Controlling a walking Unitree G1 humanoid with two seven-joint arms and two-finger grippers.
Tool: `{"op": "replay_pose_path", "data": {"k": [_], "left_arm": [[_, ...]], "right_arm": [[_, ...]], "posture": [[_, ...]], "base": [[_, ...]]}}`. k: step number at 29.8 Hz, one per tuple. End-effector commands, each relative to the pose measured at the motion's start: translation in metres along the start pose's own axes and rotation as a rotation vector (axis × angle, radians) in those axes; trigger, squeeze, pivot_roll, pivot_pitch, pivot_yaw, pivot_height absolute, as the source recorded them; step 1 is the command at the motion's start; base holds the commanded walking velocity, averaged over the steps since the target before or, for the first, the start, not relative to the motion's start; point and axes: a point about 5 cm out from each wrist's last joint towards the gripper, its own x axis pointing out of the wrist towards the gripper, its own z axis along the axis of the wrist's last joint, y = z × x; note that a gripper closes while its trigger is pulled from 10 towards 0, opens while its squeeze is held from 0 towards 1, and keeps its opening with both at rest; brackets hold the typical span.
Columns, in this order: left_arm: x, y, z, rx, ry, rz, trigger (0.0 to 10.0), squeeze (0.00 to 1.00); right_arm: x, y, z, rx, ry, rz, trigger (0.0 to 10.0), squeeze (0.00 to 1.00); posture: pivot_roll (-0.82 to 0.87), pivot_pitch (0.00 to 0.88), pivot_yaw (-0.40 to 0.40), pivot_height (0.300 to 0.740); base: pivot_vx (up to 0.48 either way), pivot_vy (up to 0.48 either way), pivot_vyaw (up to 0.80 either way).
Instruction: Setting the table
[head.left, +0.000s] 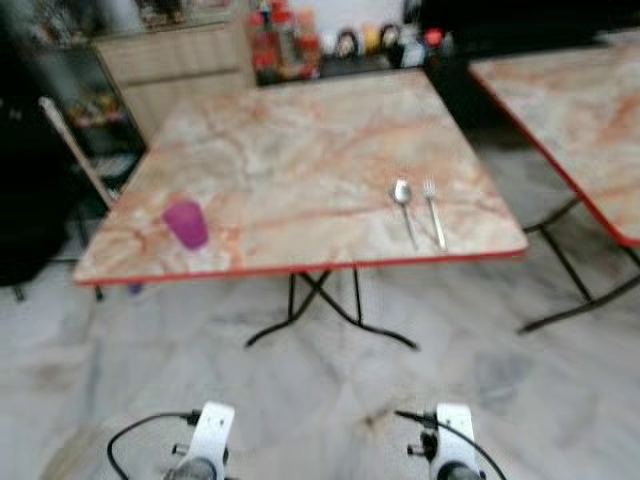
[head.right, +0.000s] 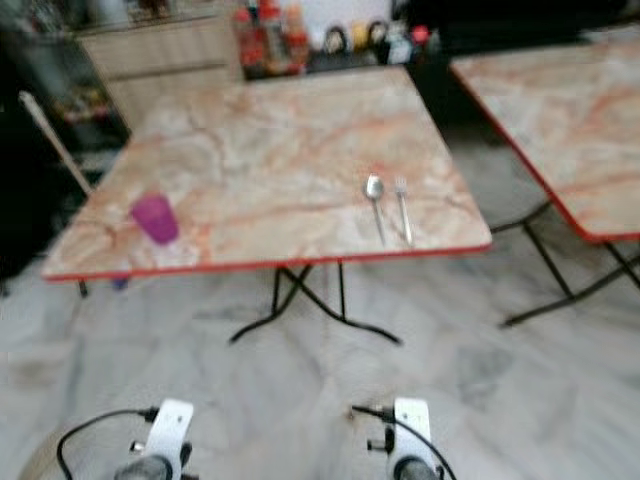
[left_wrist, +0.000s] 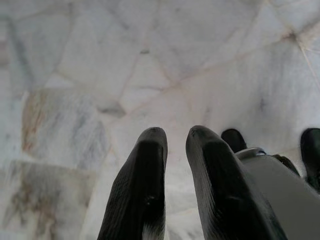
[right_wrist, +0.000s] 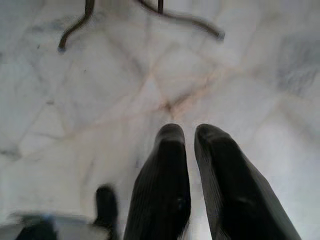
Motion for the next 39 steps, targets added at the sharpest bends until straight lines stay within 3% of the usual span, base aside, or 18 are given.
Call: {"op": "replay_pose_path", "data": {"k": [1, 6, 9, 12, 14, 17, 24, 25, 26, 39], "left_arm": [[-0.001, 0.006, -0.005, -0.008, 0.014, 0.02, 10.0, 0.0], [-0.001, 0.002, -0.005, -0.009, 0.011, 0.009, 10.0, 0.0], [-0.001, 0.001, -0.005, -0.008, 0.01, 0.007, 10.0, 0.0], [-0.001, -0.001, -0.004, -0.016, -0.005, -0.007, 10.0, 0.0], [-0.001, -0.002, -0.002, -0.021, -0.014, -0.012, 10.0, 0.0], [-0.001, -0.004, 0.001, -0.028, -0.033, -0.022, 10.0, 0.0], [0.0, -0.007, 0.001, -0.02, -0.03, -0.029, 10.0, 0.0], [0.0, -0.008, 0.002, -0.024, -0.033, -0.029, 10.0, 0.0], [0.0, -0.008, 0.002, -0.026, -0.035, -0.028, 10.0, 0.0], [0.001, -0.009, 0.008, -0.031, -0.051, -0.033, 10.0, 0.0]], "right_arm": [[0.003, 0.014, 0.014, -0.046, -0.065, 0.048, 10.0, 0.0], [0.005, 0.023, 0.041, -0.134, -0.221, 0.101, 10.0, 0.0], [0.005, 0.024, 0.043, -0.145, -0.234, 0.106, 10.0, 0.0], [0.003, 0.035, 0.073, -0.198, -0.401, 0.137, 10.0, 0.0], [0.002, 0.037, 0.083, -0.211, -0.45, 0.137, 10.0, 0.0], [-0.003, 0.048, 0.118, -0.236, -0.616, 0.162, 10.0, 0.0], [-0.015, 0.069, 0.157, -0.249, -0.8, 0.227, 10.0, 0.0], [-0.017, 0.071, 0.162, -0.248, -0.821, 0.235, 10.0, 0.7], [-0.019, 0.073, 0.165, -0.242, -0.839, 0.243, 10.0, 1.0], [-0.018, 0.079, 0.182, -0.205, -0.846, 0.178, 10.0, 1.0]], "posture": [[-0.06, 0.0, 0.092, 0.74], [-0.06, 0.0, 0.08, 0.74], [-0.06, 0.0, 0.08, 0.74], [-0.07, 0.0, 0.076, 0.74], [-0.07, 0.0, 0.075, 0.74], [-0.07, 0.0, 0.073, 0.74], [-0.07, 0.0, 0.065, 0.74], [-0.07, 0.0, 0.064, 0.74], [-0.07, 0.0, 0.063, 0.74], [-0.07, 0.0, 0.067, 0.74]], "base": [[0.0, 0.0, 0.0], [0.0, 0.0, 0.0], [0.0, 0.0, 0.0], [0.0, 0.0, 0.0], [0.0, 0.0, 0.0], [0.0, 0.0, 0.0], [0.0, 0.0, 0.0], [0.0, 0.0, 0.0], [0.0, 0.0, 0.0], [0.0, 0.0, 0.0]]}}
